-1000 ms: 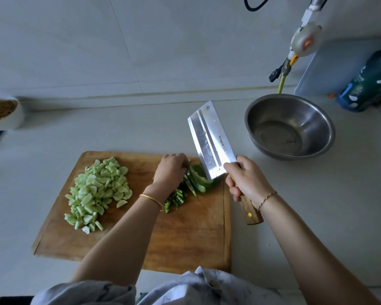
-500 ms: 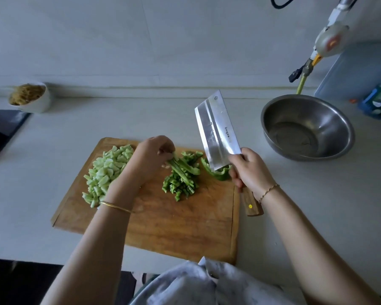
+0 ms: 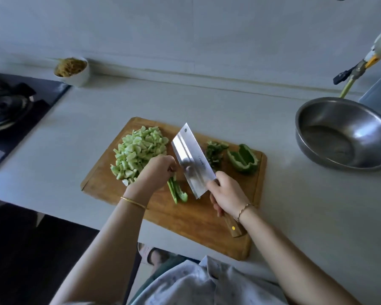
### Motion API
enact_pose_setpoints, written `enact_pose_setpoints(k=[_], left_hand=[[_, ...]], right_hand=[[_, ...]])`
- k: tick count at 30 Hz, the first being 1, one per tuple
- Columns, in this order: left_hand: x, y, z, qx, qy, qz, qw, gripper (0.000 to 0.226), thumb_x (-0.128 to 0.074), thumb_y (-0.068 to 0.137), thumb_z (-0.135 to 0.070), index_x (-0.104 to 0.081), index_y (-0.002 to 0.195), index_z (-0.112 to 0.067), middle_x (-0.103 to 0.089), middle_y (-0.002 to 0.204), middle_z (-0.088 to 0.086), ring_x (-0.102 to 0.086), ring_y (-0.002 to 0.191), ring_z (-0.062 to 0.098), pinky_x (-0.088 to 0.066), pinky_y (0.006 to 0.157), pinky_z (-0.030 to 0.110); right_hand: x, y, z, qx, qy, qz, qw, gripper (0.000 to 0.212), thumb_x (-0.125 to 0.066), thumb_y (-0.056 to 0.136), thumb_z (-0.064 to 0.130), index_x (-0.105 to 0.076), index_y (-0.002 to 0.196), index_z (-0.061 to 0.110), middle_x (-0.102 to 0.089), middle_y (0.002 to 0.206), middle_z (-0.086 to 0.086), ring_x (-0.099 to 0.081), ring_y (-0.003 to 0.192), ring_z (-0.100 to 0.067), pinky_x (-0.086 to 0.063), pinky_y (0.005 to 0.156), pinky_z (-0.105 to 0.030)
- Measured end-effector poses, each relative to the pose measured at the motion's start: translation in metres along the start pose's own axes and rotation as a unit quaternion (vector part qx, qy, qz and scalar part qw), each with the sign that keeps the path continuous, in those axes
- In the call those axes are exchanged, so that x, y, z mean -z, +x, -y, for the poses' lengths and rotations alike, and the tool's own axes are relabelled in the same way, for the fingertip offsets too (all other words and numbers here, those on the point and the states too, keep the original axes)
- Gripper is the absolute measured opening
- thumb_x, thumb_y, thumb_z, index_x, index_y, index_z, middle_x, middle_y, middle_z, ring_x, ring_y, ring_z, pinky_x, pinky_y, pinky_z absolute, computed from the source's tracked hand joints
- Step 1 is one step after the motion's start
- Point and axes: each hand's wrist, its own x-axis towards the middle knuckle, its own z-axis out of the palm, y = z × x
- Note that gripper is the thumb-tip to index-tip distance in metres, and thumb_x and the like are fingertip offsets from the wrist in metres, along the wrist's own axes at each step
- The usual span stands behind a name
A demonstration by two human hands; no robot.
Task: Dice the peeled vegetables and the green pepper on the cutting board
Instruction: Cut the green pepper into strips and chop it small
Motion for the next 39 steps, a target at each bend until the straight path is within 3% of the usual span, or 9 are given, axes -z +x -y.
enact_pose_setpoints(k=[4,7,11,15,19,24,28,32,39], left_hand=[[-0.015,-0.01,-0.004,0.013,-0.053,-0.062,0.997,0.016,-0.062,0.083,-0.002,-0.067,0.097,-0.006,-0.06,0.096,0.009,-0.057,0.092,0.027,-0.046,0.079,0.032],[-0.022,-0.02,-0.008,0.05,-0.111,-0.102,0.987,0.033,-0.065,0.084,-0.009,-0.06,0.117,-0.009,-0.056,0.113,0.008,-0.053,0.106,0.024,-0.045,0.091,0.033],[-0.029,-0.041,-0.018,0.202,-0.187,-0.2,0.941,0.035,-0.057,0.086,-0.012,-0.053,0.121,-0.007,-0.052,0.117,0.011,-0.049,0.108,0.026,-0.041,0.088,0.031],[-0.037,-0.049,-0.035,0.295,-0.157,-0.131,0.933,0.052,-0.063,0.087,-0.036,-0.042,0.122,-0.003,-0.042,0.123,0.013,-0.039,0.118,0.032,-0.037,0.094,0.038],[-0.046,-0.045,-0.045,0.24,-0.094,-0.094,0.962,0.045,-0.067,0.085,-0.027,-0.042,0.116,-0.006,-0.04,0.12,0.012,-0.04,0.112,0.031,-0.04,0.09,0.038],[-0.05,-0.037,-0.046,0.143,-0.056,-0.09,0.984,0.039,-0.051,0.087,-0.005,-0.051,0.125,-0.014,-0.045,0.121,0.008,-0.04,0.112,0.028,-0.034,0.092,0.038],[-0.052,-0.038,-0.042,0.124,-0.037,-0.111,0.985,0.037,-0.056,0.09,-0.021,-0.055,0.128,-0.024,-0.048,0.118,0.004,-0.042,0.113,0.026,-0.033,0.095,0.039],[-0.059,-0.042,-0.04,0.135,-0.055,-0.159,0.977,0.027,-0.06,0.091,-0.028,-0.06,0.116,-0.02,-0.054,0.112,0.002,-0.046,0.108,0.025,-0.034,0.091,0.037],[-0.063,-0.04,-0.041,0.11,-0.073,-0.158,0.979,0.028,-0.056,0.089,-0.014,-0.068,0.113,-0.023,-0.053,0.104,0.002,-0.044,0.102,0.024,-0.033,0.086,0.034]], right_hand=[[-0.002,0.004,-0.003,-0.01,-0.02,0.001,1.0,0.022,-0.043,0.098,0.019,-0.038,0.077,0.013,-0.047,0.059,-0.006,-0.04,0.036,-0.012,-0.037,0.035,-0.025],[0.002,0.006,-0.007,-0.016,-0.023,-0.008,1.0,0.021,-0.044,0.099,0.021,-0.04,0.079,0.017,-0.048,0.06,-0.004,-0.041,0.038,-0.012,-0.038,0.037,-0.024],[0.009,0.007,-0.012,-0.025,-0.015,-0.025,0.999,0.014,-0.044,0.099,0.023,-0.045,0.088,0.014,-0.048,0.061,-0.004,-0.041,0.038,-0.01,-0.041,0.037,-0.023],[0.012,0.006,-0.012,-0.022,-0.01,-0.033,0.999,0.016,-0.045,0.099,0.023,-0.043,0.086,0.015,-0.047,0.061,-0.004,-0.04,0.036,-0.009,-0.04,0.036,-0.022],[0.015,0.002,-0.01,-0.009,-0.001,-0.041,0.999,0.017,-0.045,0.099,0.022,-0.042,0.085,0.013,-0.047,0.059,-0.004,-0.04,0.033,-0.008,-0.04,0.035,-0.023],[0.018,-0.003,-0.007,0.005,-0.01,-0.048,0.999,0.017,-0.045,0.099,0.023,-0.043,0.085,0.015,-0.048,0.059,-0.004,-0.04,0.033,-0.007,-0.04,0.036,-0.022],[0.015,-0.007,-0.007,0.021,-0.039,-0.053,0.998,0.021,-0.046,0.099,0.025,-0.04,0.08,0.018,-0.048,0.06,-0.003,-0.04,0.035,-0.008,-0.041,0.037,-0.022],[0.012,-0.009,-0.003,0.051,-0.09,-0.061,0.993,0.025,-0.046,0.099,0.026,-0.037,0.077,0.021,-0.049,0.061,-0.002,-0.041,0.035,-0.005,-0.04,0.037,-0.02],[0.007,-0.012,-0.001,0.073,-0.14,-0.078,0.984,0.027,-0.047,0.098,0.027,-0.037,0.076,0.015,-0.052,0.064,-0.008,-0.044,0.047,-0.019,-0.049,0.045,-0.043]])
